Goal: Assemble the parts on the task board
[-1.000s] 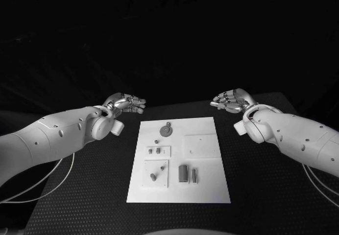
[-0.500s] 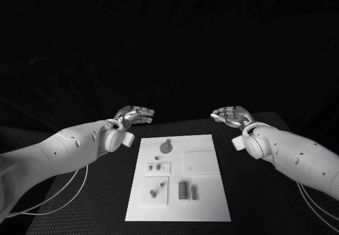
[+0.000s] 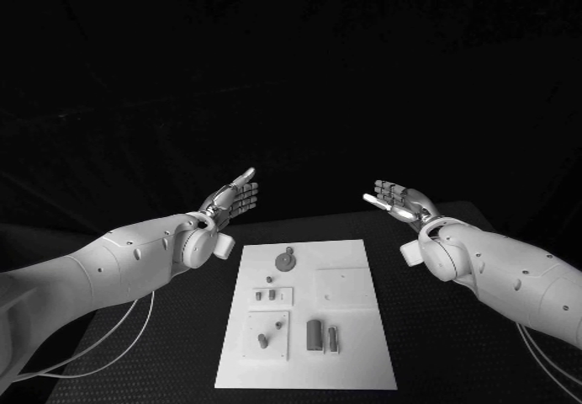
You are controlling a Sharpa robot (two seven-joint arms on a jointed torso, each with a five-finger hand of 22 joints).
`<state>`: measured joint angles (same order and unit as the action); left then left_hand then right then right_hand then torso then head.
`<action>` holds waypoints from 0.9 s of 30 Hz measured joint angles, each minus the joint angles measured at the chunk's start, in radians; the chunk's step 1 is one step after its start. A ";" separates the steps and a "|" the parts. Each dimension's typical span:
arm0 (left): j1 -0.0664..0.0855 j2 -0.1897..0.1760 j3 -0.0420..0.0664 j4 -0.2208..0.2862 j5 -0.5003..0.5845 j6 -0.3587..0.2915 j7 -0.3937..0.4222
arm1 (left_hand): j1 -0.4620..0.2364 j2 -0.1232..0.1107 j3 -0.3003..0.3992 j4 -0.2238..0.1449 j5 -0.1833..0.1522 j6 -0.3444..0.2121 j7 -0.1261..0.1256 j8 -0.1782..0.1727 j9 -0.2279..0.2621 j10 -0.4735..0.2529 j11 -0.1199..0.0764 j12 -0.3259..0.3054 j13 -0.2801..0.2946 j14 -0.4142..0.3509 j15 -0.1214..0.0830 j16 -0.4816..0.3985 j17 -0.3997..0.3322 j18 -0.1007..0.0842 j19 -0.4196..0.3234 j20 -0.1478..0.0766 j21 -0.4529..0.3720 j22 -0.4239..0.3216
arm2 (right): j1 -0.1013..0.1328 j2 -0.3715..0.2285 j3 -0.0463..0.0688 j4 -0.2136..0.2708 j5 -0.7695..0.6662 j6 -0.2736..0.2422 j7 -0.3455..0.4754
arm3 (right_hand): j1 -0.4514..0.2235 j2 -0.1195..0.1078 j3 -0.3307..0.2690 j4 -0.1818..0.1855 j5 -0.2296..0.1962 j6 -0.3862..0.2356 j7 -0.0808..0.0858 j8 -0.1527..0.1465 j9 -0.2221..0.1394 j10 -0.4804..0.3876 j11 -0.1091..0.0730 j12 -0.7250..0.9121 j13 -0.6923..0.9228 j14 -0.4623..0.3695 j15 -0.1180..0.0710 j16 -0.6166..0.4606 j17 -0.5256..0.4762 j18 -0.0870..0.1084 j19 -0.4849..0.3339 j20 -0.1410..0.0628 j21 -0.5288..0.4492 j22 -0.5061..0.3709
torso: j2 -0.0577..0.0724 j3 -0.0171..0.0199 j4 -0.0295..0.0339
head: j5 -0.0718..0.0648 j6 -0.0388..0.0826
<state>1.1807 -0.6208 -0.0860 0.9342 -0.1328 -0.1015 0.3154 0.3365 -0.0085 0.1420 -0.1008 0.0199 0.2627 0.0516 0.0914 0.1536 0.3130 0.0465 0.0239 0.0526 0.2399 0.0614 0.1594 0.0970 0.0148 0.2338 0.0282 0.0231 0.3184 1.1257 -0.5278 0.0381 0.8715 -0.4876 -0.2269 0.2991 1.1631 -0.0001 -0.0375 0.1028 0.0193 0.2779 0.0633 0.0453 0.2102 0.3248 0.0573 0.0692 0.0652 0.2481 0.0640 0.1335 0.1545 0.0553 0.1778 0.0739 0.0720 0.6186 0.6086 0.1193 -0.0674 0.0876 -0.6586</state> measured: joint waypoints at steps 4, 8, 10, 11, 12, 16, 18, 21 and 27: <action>-0.014 -0.017 0.010 0.069 0.004 -0.031 0.004 | -0.162 0.004 -0.067 0.051 -0.005 -0.127 -0.025 -0.044 -0.074 -0.152 -0.022 -0.010 -0.025 -0.116 -0.030 -0.077 -0.047 0.000 -0.113 -0.014 -0.009 -0.154 | -0.009 -0.026 -0.005 0.069 0.021 -0.024 0.004 | -0.177 0.000 0.018 -0.050 -0.008 -0.135 -0.031 -0.022 -0.102 -0.157 -0.028 -0.033 -0.032 -0.120 -0.031 -0.065 -0.075 -0.021 -0.086 -0.036 -0.035 -0.296 | -0.012 -0.0224 0.0131 | -0.021 0.014; -0.038 -0.046 0.025 0.179 0.016 -0.102 0.019 | -0.247 0.007 -0.102 0.078 -0.012 -0.194 -0.038 -0.067 -0.113 -0.230 -0.035 -0.013 -0.039 -0.176 -0.045 -0.118 -0.071 0.000 -0.172 -0.020 -0.015 -0.235 | -0.019 -0.067 -0.010 0.183 0.068 -0.077 0.020 | -0.559 -0.002 0.029 -0.075 -0.012 -0.205 -0.046 -0.031 -0.155 -0.239 -0.042 -0.050 -0.048 -0.183 -0.046 -0.098 -0.114 -0.027 -0.130 -0.056 -0.051 -0.454 | -0.030 -0.0568 0.0327 | -0.049 0.033; -0.051 -0.062 0.033 0.237 0.023 -0.145 0.029 | -0.274 0.007 -0.114 0.084 -0.012 -0.214 -0.042 -0.072 -0.125 -0.255 -0.038 -0.017 -0.043 -0.195 -0.051 -0.130 -0.079 0.000 -0.190 -0.023 -0.015 -0.260 | -0.024 -0.088 -0.013 0.243 0.097 -0.108 0.031 | -0.736 0.000 0.033 -0.080 -0.012 -0.226 -0.051 -0.033 -0.171 -0.265 -0.047 -0.054 -0.053 -0.202 -0.052 -0.109 -0.126 -0.027 -0.143 -0.061 -0.057 -0.503 | -0.040 -0.0745 0.0420 | -0.062 0.042; -0.060 -0.071 0.038 0.278 0.029 -0.177 0.037 | -0.282 0.008 -0.117 0.087 -0.012 -0.221 -0.043 -0.073 -0.129 -0.263 -0.040 -0.017 -0.044 -0.201 -0.051 -0.134 -0.082 0.000 -0.197 -0.023 -0.015 -0.268 | -0.028 -0.104 -0.015 0.284 0.118 -0.132 0.040 | -0.795 0.001 0.032 -0.083 -0.012 -0.234 -0.053 -0.036 -0.177 -0.273 -0.048 -0.057 -0.055 -0.207 -0.055 -0.112 -0.130 -0.035 -0.148 -0.063 -0.058 -0.519 | -0.044 -0.0815 0.0460 | -0.068 0.045; -0.066 -0.079 0.042 0.308 0.034 -0.203 0.044 | -0.292 0.008 -0.121 0.091 -0.012 -0.227 -0.047 -0.078 -0.134 -0.271 -0.041 -0.017 -0.046 -0.206 -0.056 -0.139 -0.084 0.000 -0.200 -0.027 -0.015 -0.277 | -0.032 -0.115 -0.017 0.315 0.135 -0.151 0.047 | -0.865 0.001 0.033 -0.086 -0.012 -0.238 -0.056 -0.036 -0.183 -0.282 -0.050 -0.058 -0.057 -0.214 -0.058 -0.112 -0.135 -0.041 -0.152 -0.067 -0.058 -0.538 | -0.047 -0.0873 0.0498 | -0.072 0.049; -0.088 -0.105 0.057 0.418 0.051 -0.299 0.070 | -0.330 0.009 -0.139 0.101 -0.016 -0.258 -0.052 -0.088 -0.151 -0.308 -0.046 -0.017 -0.050 -0.236 -0.062 -0.156 -0.096 0.001 -0.230 -0.028 -0.020 -0.316 | -0.044 -0.156 -0.024 0.426 0.202 -0.225 0.074 | -0.993 0.001 0.035 -0.088 -0.012 -0.253 -0.059 -0.036 -0.194 -0.299 -0.054 -0.059 -0.060 -0.226 -0.060 -0.119 -0.143 -0.041 -0.161 -0.069 -0.064 -0.573 | -0.057 -0.1053 0.0593 | -0.083 0.056; -0.101 -0.120 0.065 0.479 0.063 -0.362 0.088 | -0.329 0.009 -0.139 0.101 -0.016 -0.258 -0.052 -0.088 -0.152 -0.308 -0.046 -0.017 -0.051 -0.237 -0.062 -0.156 -0.096 0.001 -0.230 -0.028 -0.020 -0.317 | -0.053 -0.181 -0.028 0.495 0.247 -0.274 0.093 | -1.045 0.001 0.035 -0.094 -0.012 -0.261 -0.061 -0.040 -0.199 -0.303 -0.057 -0.062 -0.061 -0.230 -0.059 -0.124 -0.146 -0.041 -0.162 -0.070 -0.064 -0.587 | -0.060 -0.1108 0.0628 | -0.086 0.057; -0.114 -0.137 0.074 0.548 0.079 -0.446 0.113 | -0.329 0.009 -0.139 0.101 -0.016 -0.258 -0.052 -0.088 -0.153 -0.308 -0.046 -0.017 -0.052 -0.237 -0.062 -0.156 -0.096 0.001 -0.230 -0.028 -0.020 -0.318 | -0.062 -0.209 -0.032 0.576 0.308 -0.343 0.120 | -1.091 0.001 0.035 -0.094 -0.012 -0.261 -0.061 -0.040 -0.204 -0.308 -0.056 -0.062 -0.063 -0.236 -0.064 -0.124 -0.150 -0.041 -0.166 -0.074 -0.064 -0.599 | -0.062 -0.1150 0.0650 | -0.087 0.058; -0.129 -0.156 0.083 0.622 0.105 -0.565 0.149 | -0.329 0.009 -0.138 0.101 -0.016 -0.258 -0.052 -0.088 -0.153 -0.308 -0.046 -0.017 -0.052 -0.236 -0.062 -0.156 -0.096 0.001 -0.230 -0.028 -0.020 -0.318 | -0.073 -0.244 -0.037 0.673 0.401 -0.445 0.159 | -1.157 0.000 0.038 -0.096 -0.012 -0.270 -0.063 -0.040 -0.209 -0.321 -0.057 -0.066 -0.064 -0.244 -0.064 -0.128 -0.152 -0.041 -0.173 -0.074 -0.069 -0.616 | -0.064 -0.1181 0.0668 | -0.088 0.058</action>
<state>1.0513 -0.7768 -0.0026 1.5562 -0.0281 -0.6668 0.4641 0.0073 0.0004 0.0036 -0.0002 0.0034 0.0051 -0.0002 0.0030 0.0008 0.0050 0.0001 0.0066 0.0009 0.0034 -0.0002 0.0035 0.0010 0.0154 0.0036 -0.0001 0.0035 0.0009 1.0528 -0.7713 0.0007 1.5443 -0.0864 -0.6722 0.4584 0.0058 -0.0001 0.0003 0.0064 0.0070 0.0078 0.0001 0.0054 0.0015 0.0036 -0.0001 0.0035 0.0013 0.0045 0.0003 0.0056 0.0021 0.0138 0.0052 0.0002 0.0034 0.0029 0.5447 0.0012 -0.0006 0.0001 -0.6001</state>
